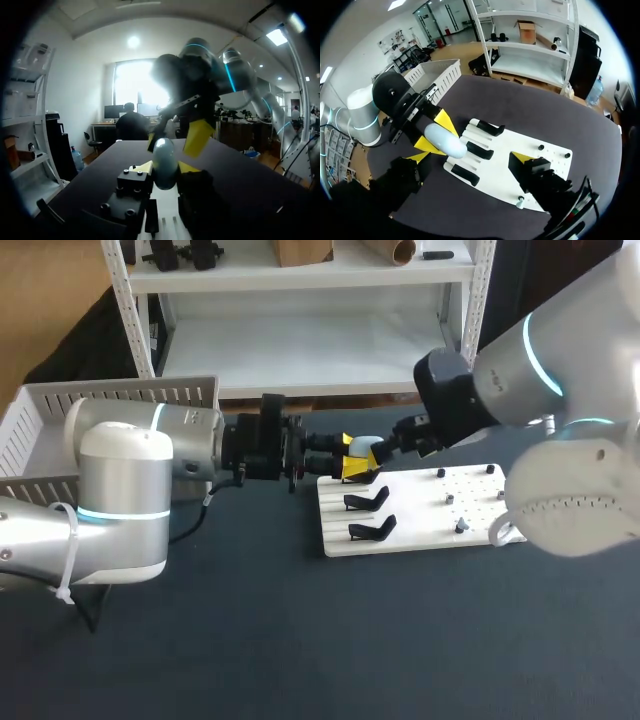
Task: Pick up each earbud case from the left stands, insert the matching earbuds, close the lid, and place the case in the box.
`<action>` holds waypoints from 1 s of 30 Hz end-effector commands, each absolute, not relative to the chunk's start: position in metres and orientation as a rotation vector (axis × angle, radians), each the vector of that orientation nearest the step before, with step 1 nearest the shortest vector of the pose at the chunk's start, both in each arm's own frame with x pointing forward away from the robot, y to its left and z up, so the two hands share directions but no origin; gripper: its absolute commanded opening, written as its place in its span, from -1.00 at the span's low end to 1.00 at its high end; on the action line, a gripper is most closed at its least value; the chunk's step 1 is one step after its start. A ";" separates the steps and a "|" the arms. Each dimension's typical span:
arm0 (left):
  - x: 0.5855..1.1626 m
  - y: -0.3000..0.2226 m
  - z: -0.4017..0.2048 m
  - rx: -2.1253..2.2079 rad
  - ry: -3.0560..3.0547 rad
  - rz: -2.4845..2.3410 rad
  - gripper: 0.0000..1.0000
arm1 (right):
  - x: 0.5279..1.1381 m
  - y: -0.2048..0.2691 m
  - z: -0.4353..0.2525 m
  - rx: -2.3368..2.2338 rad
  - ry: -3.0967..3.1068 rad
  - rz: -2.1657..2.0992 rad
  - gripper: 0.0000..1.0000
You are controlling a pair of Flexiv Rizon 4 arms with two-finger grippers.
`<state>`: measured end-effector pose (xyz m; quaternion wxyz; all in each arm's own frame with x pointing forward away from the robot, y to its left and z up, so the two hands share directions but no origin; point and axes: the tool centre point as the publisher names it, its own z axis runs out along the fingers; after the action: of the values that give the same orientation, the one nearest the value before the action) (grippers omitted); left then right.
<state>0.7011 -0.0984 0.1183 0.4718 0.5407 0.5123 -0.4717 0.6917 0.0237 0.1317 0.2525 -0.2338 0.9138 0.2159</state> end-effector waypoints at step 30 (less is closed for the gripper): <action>0.703 -0.098 0.117 1.325 1.251 -1.158 -1.00 | 0.711 -0.006 0.177 -0.578 2.399 0.533 1.00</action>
<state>0.7015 -0.0985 0.1182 0.4718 0.5407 0.5121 -0.4720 0.7251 0.0094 0.1656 0.2965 -0.2220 0.9038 0.2143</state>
